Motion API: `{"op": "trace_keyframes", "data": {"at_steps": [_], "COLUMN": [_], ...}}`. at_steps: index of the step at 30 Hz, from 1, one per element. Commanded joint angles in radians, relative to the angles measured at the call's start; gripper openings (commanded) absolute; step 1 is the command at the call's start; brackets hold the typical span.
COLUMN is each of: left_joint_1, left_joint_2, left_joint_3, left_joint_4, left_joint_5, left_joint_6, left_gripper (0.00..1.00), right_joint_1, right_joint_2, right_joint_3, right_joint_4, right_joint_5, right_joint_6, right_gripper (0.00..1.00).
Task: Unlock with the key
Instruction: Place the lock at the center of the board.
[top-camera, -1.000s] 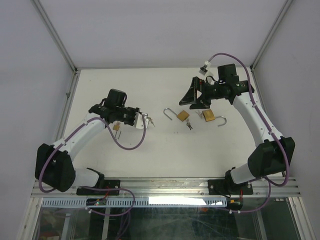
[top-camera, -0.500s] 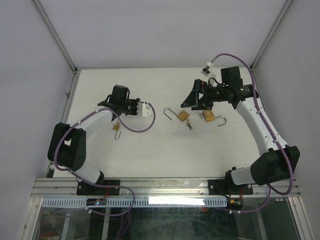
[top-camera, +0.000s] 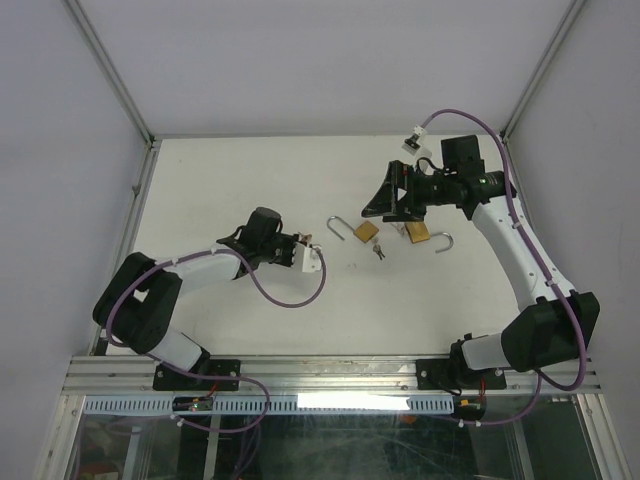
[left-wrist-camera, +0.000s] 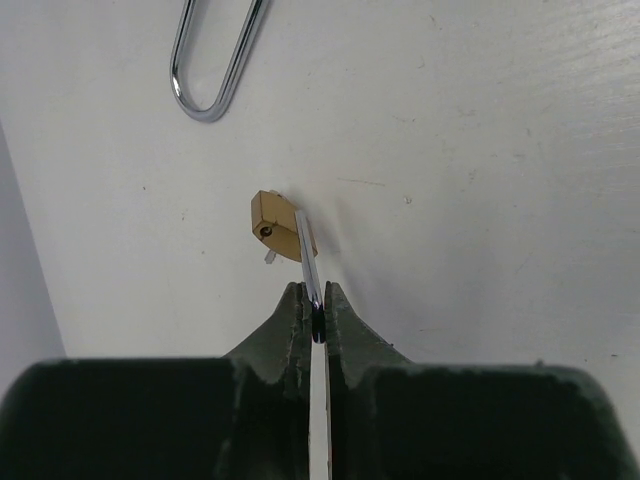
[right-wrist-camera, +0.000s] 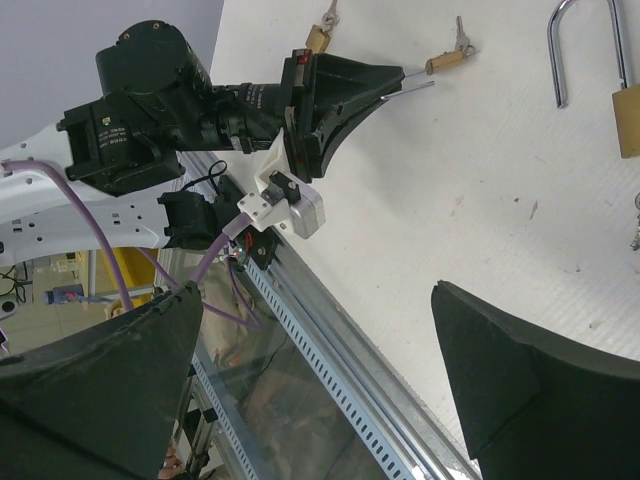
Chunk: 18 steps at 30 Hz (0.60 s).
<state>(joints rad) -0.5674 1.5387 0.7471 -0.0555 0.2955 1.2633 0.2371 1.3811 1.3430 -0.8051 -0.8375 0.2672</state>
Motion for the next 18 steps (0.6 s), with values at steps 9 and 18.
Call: {"op": "trace_keyframes", "data": {"at_steps": [9, 18], "left_joint_1": [-0.050, -0.066], "left_joint_2": [-0.145, -0.267], "left_joint_3": [-0.168, -0.232], "left_joint_4": [-0.063, -0.041], "left_joint_5": [0.103, 0.168], "left_joint_6": [-0.100, -0.148], "left_gripper": [0.01, 0.00], "right_joint_1": [0.002, 0.002], "right_joint_2": [-0.012, -0.002], "right_joint_3": [0.039, 0.053], "right_joint_4": [0.040, 0.029], "right_joint_5": [-0.025, -0.031], "right_joint_6": [-0.003, -0.006], "right_gripper": [1.00, 1.00]}}
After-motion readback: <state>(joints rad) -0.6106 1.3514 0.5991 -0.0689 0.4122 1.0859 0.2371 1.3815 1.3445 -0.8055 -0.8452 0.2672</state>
